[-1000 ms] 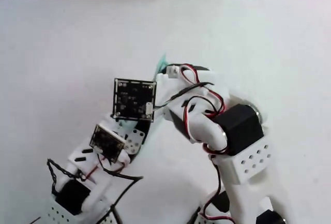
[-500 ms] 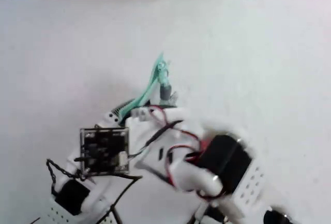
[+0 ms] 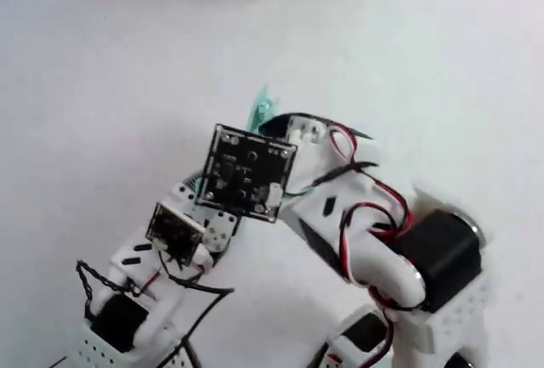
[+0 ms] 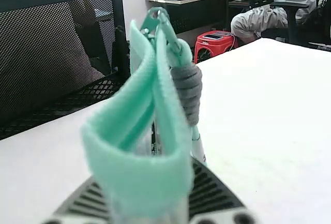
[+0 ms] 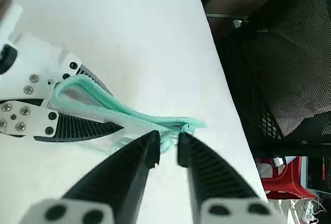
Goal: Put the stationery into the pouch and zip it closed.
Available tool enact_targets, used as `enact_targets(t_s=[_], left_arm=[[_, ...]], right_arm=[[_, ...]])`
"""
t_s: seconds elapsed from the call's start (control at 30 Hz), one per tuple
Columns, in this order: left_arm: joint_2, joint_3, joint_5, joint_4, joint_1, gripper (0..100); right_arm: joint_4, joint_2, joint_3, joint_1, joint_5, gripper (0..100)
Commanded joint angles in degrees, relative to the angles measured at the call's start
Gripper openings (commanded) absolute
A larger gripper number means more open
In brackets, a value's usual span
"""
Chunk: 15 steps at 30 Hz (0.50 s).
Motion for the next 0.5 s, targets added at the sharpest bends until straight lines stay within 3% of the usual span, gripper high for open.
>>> enact_targets(t_s=[0.0, 0.47], left_arm=[[0.31, 0.35, -0.97, -0.79, -0.92, 2], [0.31, 0.35, -0.97, -0.79, -1.27, 2]], right_arm=[[1.19, -0.40, -1.76, -0.13, -2.55, 21.6], [-10.07, -0.48, 15.74, 0.57, -3.34, 21.7]])
